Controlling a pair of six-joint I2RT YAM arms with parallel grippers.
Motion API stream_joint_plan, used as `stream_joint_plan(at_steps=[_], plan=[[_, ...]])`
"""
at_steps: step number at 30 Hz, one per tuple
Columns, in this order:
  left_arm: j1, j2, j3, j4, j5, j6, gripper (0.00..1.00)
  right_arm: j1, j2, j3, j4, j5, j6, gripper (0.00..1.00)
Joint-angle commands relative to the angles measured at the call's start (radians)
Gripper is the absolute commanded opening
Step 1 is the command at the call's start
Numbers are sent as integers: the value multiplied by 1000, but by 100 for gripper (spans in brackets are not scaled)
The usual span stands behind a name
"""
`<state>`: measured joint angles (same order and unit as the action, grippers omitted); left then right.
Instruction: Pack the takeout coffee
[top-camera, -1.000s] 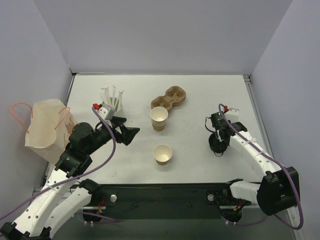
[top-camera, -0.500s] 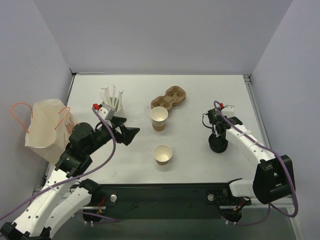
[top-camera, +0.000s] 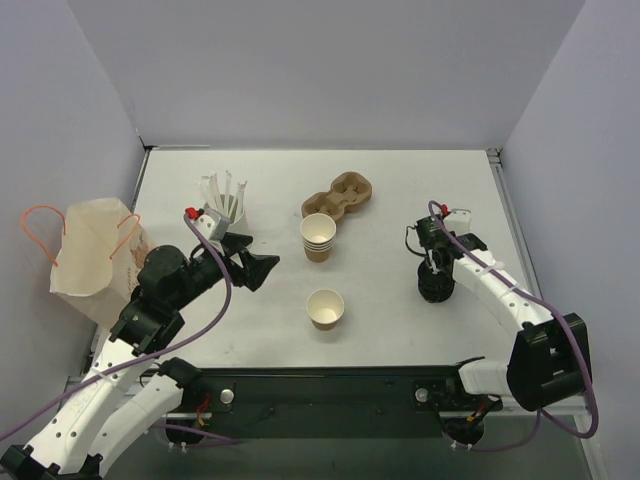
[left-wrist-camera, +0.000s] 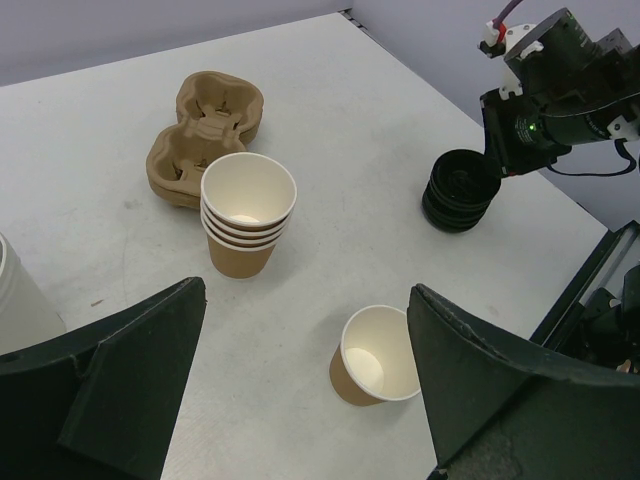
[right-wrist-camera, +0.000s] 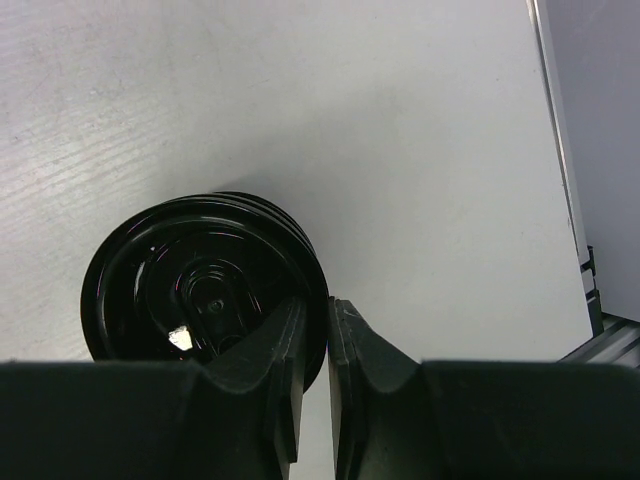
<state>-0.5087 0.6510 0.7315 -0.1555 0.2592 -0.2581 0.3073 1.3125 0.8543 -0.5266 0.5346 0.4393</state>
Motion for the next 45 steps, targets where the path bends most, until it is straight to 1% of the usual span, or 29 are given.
stream_joint_plan(at_steps=[1, 8, 12, 20, 22, 23, 24, 26, 32, 34, 35, 37, 41, 45], plan=[[-2, -7, 9, 51, 14, 5, 92, -5, -81, 35, -35, 33, 4, 12], [-2, -8, 9, 53, 12, 5, 92, -5, -102, 14, -42, -7, 22, 15], [-2, -11, 8, 54, 11, 5, 92, -5, -81, -15, -30, -12, 29, 14], [-4, -13, 6, 53, 12, 5, 92, -5, -62, -8, -23, 1, 26, 16], [-4, -13, 8, 54, 11, 5, 92, -5, -59, 0, -23, -1, 26, 17], [-4, -14, 8, 53, 11, 5, 92, -5, -59, 0, -23, -4, 26, 20], [-4, -13, 6, 53, 11, 5, 92, -5, -59, 2, -23, -4, 26, 20], [-4, -14, 6, 53, 11, 5, 92, -5, -58, 3, -21, -4, 22, 16], [-4, -14, 8, 53, 12, 6, 92, -7, -50, 11, -23, 4, 16, 13], [-4, -14, 6, 53, 12, 6, 92, -7, -48, 22, -23, 2, 3, 16], [-4, -14, 8, 53, 12, 6, 92, -7, -45, 26, -23, 4, -5, 21], [-4, -13, 6, 53, 12, 6, 92, -8, -41, 40, -23, 10, -20, 24], [-5, -14, 8, 53, 14, 6, 92, -16, -15, 69, -21, -25, -82, 28], [-5, -11, 6, 54, 12, 6, 92, -28, 5, 77, -21, -68, -102, 30]])
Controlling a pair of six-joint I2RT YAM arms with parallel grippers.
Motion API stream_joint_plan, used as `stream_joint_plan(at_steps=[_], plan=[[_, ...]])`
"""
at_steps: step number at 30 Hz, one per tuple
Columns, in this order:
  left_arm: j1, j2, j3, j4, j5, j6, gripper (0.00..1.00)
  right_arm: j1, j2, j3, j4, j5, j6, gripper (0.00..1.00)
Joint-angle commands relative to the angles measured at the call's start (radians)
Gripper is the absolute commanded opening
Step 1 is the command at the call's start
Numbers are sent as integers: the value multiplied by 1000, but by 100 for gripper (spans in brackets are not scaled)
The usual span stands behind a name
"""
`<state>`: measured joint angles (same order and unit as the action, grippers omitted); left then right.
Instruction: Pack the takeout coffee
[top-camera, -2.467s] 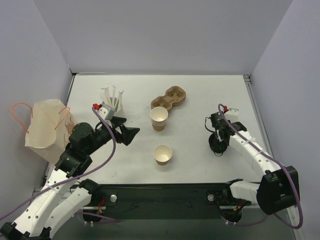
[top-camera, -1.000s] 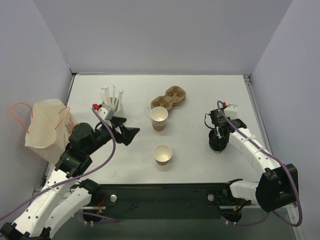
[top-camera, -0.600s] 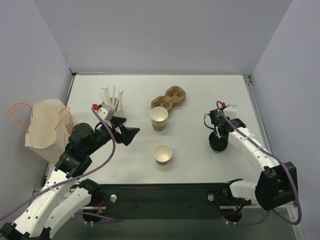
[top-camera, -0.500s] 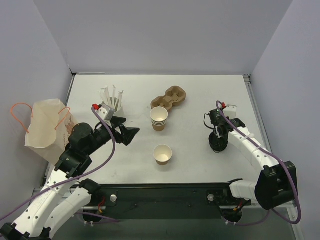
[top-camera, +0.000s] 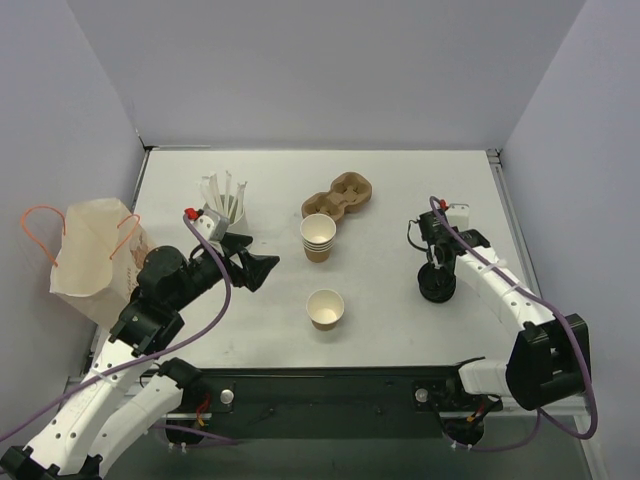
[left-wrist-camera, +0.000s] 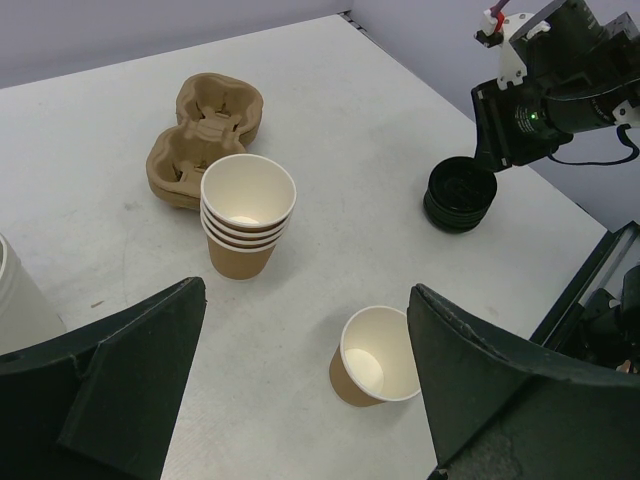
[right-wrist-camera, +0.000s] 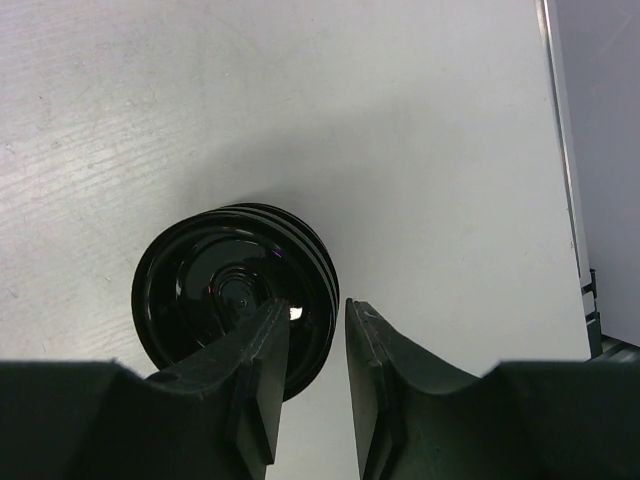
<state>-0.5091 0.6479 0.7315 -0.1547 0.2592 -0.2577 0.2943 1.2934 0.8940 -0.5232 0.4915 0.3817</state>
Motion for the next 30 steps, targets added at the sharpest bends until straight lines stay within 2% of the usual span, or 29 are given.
stream_joint_plan(at_steps=[1, 6, 14, 30], plan=[[-6, -8, 6, 52, 12, 6, 92, -18, 30, 37, -26, -24, -44, 30], [-9, -5, 6, 53, 12, 8, 92, -29, 69, 51, -31, -19, -56, 31], [-9, -5, 8, 53, 14, 8, 92, -30, 98, 62, -34, 25, -69, 18], [-9, -5, 6, 53, 15, 9, 92, -32, 18, 59, -57, 9, 28, 13]])
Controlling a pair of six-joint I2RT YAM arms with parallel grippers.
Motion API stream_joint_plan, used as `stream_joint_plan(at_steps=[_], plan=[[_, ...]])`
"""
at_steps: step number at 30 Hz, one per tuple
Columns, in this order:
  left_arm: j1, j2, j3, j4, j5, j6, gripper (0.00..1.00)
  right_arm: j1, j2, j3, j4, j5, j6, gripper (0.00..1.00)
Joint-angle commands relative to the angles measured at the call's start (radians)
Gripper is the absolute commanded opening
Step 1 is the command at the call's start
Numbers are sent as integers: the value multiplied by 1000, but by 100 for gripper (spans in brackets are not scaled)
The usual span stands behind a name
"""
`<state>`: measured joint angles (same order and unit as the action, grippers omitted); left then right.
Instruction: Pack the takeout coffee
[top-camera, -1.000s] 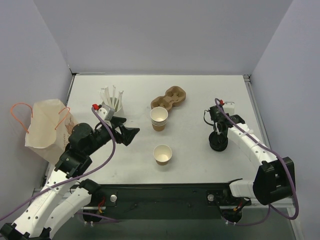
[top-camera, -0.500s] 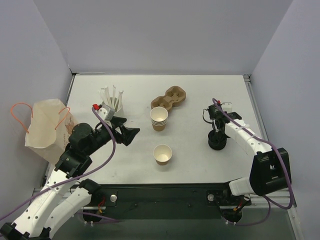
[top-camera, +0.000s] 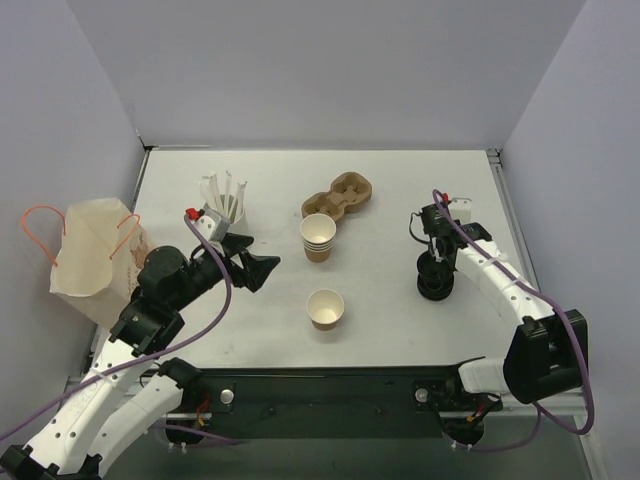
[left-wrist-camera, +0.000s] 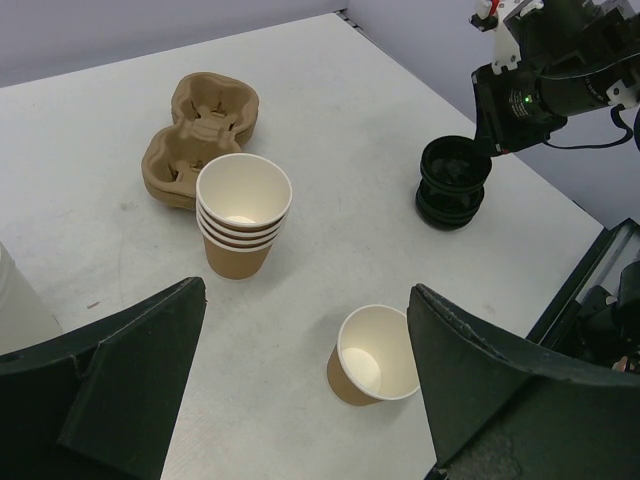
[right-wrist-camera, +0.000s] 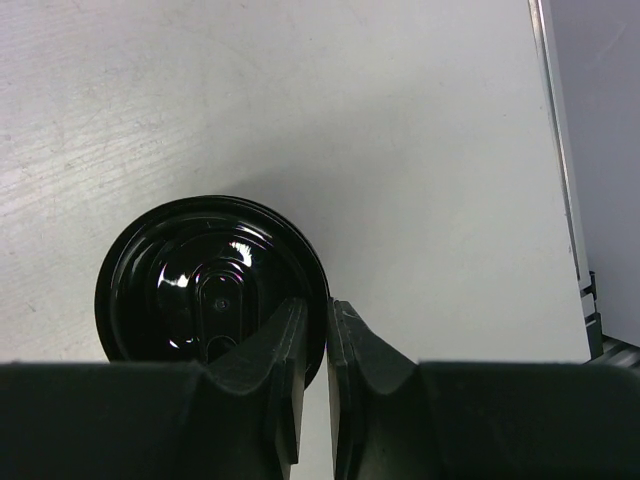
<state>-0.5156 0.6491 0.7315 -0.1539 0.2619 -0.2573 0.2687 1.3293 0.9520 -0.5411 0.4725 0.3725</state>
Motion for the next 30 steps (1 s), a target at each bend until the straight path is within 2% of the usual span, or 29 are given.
stream_joint_plan(at_steps=[1, 5, 9, 14, 17, 26, 30], plan=[[-6, -6, 5, 53, 10, 7, 92, -6, -19, -8, -39, 23, 46, 12], [-23, 27, 31, 42, -3, -17, 92, -11, -54, -18, -40, 8, 72, 12], [-67, 153, 95, 50, -42, -118, 79, -40, -94, -21, -43, -52, 86, 12], [-260, 401, 213, 73, -202, -175, 74, -88, -148, -27, -42, -136, 92, 12], [-337, 567, 293, 121, -225, -209, 72, -111, -182, -27, -42, -199, 106, 12], [-374, 981, 387, 477, -52, -519, 69, -174, -274, -55, -48, -297, 126, 12], [-379, 1147, 451, 602, 42, -673, 64, -194, -297, -62, -51, -324, 126, 12]])
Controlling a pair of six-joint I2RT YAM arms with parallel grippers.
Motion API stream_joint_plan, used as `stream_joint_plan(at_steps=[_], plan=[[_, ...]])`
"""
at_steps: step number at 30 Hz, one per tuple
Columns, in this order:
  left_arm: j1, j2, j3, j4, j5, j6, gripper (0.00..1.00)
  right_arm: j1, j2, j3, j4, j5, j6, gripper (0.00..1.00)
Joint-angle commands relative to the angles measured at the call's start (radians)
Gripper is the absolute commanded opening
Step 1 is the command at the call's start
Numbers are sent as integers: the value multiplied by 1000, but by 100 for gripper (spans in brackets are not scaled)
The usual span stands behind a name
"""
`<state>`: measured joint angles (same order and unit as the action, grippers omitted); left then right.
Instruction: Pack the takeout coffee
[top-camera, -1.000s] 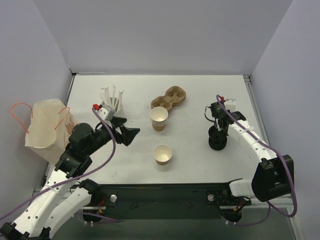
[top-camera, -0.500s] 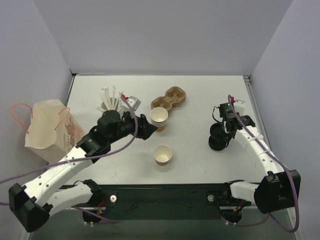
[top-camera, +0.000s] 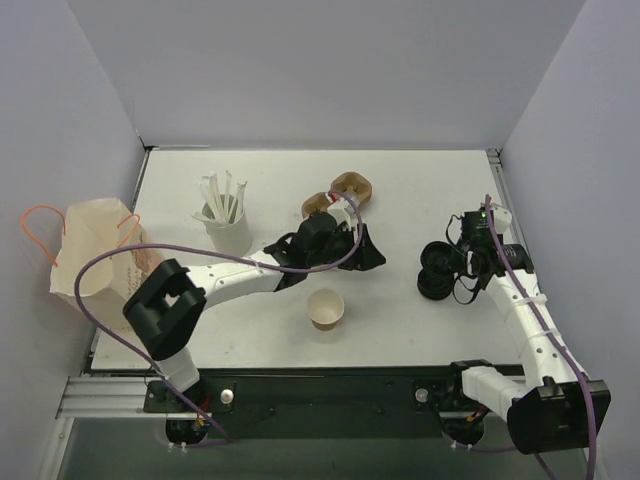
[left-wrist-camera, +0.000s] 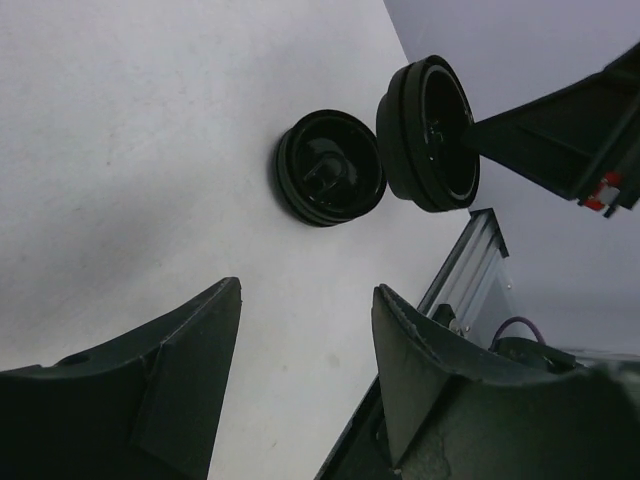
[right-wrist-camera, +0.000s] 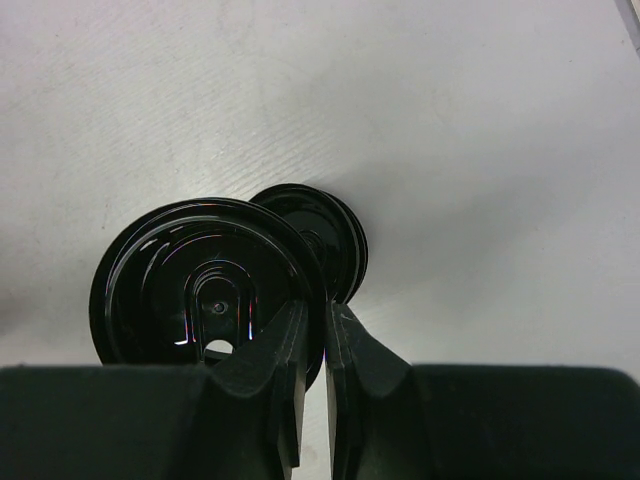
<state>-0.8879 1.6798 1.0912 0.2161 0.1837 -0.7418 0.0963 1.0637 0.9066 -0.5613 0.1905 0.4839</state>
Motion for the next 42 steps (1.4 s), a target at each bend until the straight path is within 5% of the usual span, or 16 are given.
stream_joint_plan(at_steps=[1, 10, 42], plan=[[-9, 147, 123, 258, 134, -206, 63, -23, -34, -18, -31, -49, 13, 12], [-43, 366, 239, 348, 188, -289, 63, -50, -56, -38, -34, -82, 13, 12], [-75, 436, 289, 319, 135, -249, 63, -81, -76, -63, -34, -105, 4, 11]])
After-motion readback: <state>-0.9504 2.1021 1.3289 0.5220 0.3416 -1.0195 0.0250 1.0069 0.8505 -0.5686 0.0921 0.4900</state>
